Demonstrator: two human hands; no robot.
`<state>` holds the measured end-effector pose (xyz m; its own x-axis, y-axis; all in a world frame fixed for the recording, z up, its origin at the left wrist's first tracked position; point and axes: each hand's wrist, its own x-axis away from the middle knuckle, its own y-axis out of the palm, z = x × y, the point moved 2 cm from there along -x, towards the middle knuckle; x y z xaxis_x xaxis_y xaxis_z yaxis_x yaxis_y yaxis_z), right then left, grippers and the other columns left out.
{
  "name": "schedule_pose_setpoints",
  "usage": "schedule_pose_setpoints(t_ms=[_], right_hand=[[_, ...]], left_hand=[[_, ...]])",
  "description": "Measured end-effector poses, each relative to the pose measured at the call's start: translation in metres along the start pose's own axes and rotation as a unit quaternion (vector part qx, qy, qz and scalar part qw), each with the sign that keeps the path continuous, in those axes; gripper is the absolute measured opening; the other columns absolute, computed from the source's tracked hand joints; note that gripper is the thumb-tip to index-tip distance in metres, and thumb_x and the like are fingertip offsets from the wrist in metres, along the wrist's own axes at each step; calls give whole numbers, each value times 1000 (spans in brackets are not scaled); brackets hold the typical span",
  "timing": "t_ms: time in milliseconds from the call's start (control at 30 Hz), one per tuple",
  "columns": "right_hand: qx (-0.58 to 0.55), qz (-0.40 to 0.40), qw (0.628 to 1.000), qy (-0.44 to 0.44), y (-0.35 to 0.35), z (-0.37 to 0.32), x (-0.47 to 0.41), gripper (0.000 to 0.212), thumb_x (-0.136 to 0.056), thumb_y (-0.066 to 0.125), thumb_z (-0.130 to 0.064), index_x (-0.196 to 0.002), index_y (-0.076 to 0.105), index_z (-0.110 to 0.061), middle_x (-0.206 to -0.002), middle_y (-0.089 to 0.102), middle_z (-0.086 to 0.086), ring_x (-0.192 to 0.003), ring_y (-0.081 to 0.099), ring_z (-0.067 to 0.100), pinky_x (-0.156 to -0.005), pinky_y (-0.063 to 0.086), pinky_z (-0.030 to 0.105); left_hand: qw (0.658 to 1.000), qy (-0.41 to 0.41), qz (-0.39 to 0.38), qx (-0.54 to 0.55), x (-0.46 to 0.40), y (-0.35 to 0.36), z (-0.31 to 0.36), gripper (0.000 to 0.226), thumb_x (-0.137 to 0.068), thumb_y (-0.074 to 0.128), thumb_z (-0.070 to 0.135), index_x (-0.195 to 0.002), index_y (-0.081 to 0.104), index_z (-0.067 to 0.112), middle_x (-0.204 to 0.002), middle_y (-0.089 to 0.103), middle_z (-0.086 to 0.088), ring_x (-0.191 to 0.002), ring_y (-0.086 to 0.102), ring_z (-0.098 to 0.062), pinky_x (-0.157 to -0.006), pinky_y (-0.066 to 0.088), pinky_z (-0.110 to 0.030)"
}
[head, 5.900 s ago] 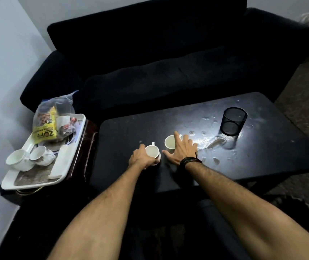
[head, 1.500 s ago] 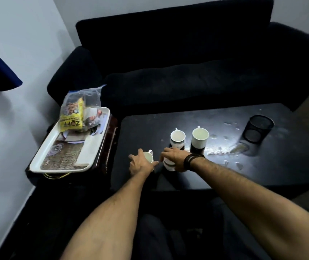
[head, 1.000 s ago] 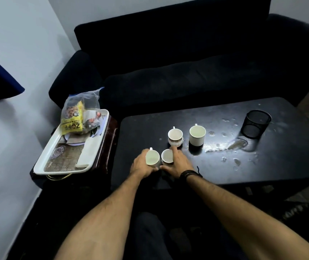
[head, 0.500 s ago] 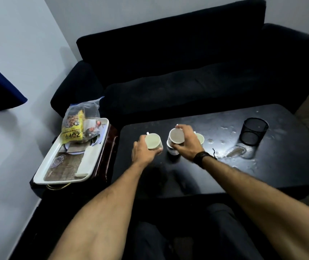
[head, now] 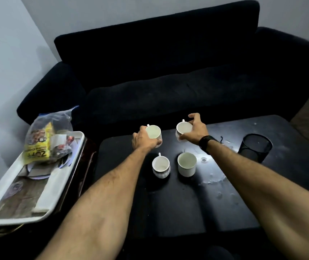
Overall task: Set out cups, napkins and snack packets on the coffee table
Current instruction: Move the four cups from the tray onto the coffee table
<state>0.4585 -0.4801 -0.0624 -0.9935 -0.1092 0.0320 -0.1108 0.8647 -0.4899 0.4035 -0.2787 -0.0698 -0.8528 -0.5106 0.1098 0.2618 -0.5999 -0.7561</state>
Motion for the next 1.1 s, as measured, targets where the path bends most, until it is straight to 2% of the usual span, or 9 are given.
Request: schedule_pose_setpoints(t_ms=[100, 233, 433, 633, 833, 1100], right_hand=[[-3, -10, 999, 36, 16, 17, -12, 88, -61, 87, -14, -134, 37, -15, -118, 60, 8, -108, 57, 24, -88, 45, 27], [4, -50, 995, 91, 35, 33, -23, 82, -61, 85, -10, -131, 44, -14, -130, 55, 11, -113, 57, 27, -81, 45, 26], [4, -54, 988, 148, 47, 45, -28, 65, -60, 83, -5, -119, 60, -17, -124, 60, 7, -99, 60, 21, -72, 50, 27], [13, -39, 986, 159, 51, 43, -29, 62, -61, 83, -4, -118, 63, -16, -124, 62, 8, -109, 61, 25, -79, 52, 29], [7, -3, 988, 155, 53, 45, -25, 61, -62, 83, -5, -118, 59, -12, -123, 60, 8, -109, 60, 25, -86, 54, 33], [20, -6, 988, 150, 57, 47, -27, 63, -61, 83, -5, -118, 58, -13, -123, 59, 8, -110, 59, 26, -89, 55, 34]], left_hand=[[1000, -14, -17, -5, -14, 16, -5, 76, -62, 85, 37, -127, 48, 26, -121, 51, -8, -119, 49, -29, -101, 42, -35], [999, -35, -37, -8, -22, 34, -11, 74, -56, 86, 36, -121, 52, 32, -122, 50, -11, -114, 54, -30, -100, 46, -33], [998, -34, -52, 13, -16, 50, -17, 70, -53, 83, 34, -117, 54, 31, -117, 57, -10, -114, 54, -28, -97, 48, -36], [997, -27, -63, 32, -11, 48, -20, 70, -55, 85, 32, -118, 55, 28, -117, 64, -4, -111, 59, -26, -93, 52, -37], [997, -26, -58, 39, -11, 50, -21, 71, -63, 86, 26, -126, 54, 26, -122, 62, -3, -118, 55, -24, -97, 48, -35], [997, -20, -66, 44, -13, 52, -23, 70, -63, 86, 25, -126, 54, 26, -122, 63, -2, -118, 55, -24, -99, 48, -36]])
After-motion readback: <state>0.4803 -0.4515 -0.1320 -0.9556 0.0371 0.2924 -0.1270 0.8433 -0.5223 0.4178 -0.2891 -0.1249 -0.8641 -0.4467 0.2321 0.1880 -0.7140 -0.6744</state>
